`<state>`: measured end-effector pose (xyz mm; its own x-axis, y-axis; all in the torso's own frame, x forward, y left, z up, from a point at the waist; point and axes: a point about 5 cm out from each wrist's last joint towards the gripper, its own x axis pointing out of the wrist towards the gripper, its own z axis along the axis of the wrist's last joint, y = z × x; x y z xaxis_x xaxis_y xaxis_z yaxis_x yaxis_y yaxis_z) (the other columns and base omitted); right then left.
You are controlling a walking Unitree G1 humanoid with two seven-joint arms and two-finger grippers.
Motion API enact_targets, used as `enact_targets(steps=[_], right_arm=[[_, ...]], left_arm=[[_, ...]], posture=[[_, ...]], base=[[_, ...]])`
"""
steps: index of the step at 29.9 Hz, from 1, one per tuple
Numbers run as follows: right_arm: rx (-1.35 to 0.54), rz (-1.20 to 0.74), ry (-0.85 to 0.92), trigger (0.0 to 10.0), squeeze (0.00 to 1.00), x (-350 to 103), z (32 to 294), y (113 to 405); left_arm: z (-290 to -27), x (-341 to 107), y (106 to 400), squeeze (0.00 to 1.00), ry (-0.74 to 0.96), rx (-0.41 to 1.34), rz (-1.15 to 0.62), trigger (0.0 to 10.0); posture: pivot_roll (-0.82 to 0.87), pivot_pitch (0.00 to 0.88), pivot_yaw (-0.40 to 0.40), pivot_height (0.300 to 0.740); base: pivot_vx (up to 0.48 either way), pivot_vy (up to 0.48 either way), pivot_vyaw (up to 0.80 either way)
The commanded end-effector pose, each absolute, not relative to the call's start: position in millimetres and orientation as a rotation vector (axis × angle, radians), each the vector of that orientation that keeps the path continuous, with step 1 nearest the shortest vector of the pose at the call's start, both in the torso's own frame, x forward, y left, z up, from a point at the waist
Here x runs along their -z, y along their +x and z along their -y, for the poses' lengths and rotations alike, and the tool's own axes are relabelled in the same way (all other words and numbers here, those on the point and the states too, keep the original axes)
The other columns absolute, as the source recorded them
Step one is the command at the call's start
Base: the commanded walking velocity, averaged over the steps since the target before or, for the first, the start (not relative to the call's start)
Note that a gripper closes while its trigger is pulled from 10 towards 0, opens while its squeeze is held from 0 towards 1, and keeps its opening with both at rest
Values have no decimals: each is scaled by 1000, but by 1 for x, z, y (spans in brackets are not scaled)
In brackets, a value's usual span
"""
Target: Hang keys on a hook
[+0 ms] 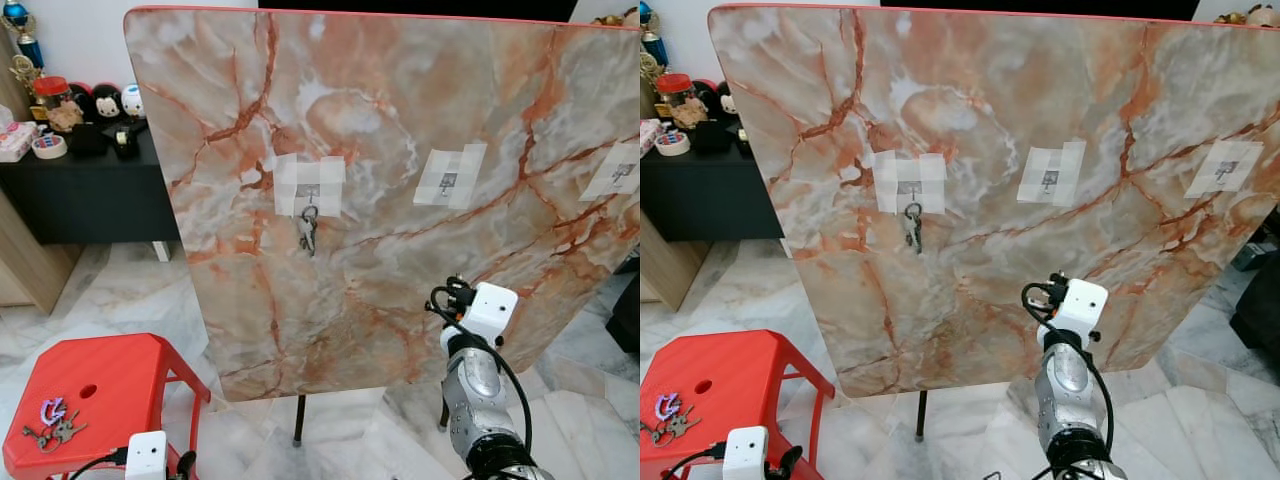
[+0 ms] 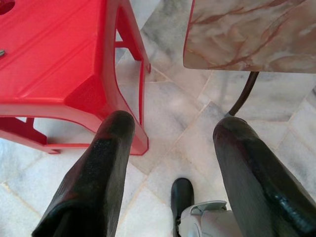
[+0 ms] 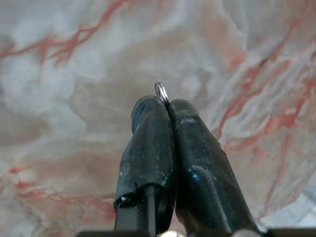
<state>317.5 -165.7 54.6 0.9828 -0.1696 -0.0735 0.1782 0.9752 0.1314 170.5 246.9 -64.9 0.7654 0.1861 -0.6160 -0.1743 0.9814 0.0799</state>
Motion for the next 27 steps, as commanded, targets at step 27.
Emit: enact_targets(steps=[27], right_arm=[[159, -60, 134, 10000, 0, -54, 164, 316]], left_arm=[[-243, 68, 167, 0, 41, -170, -694, 10000]], posture=[[46, 0, -73, 740]], base=[[0, 0, 89]])
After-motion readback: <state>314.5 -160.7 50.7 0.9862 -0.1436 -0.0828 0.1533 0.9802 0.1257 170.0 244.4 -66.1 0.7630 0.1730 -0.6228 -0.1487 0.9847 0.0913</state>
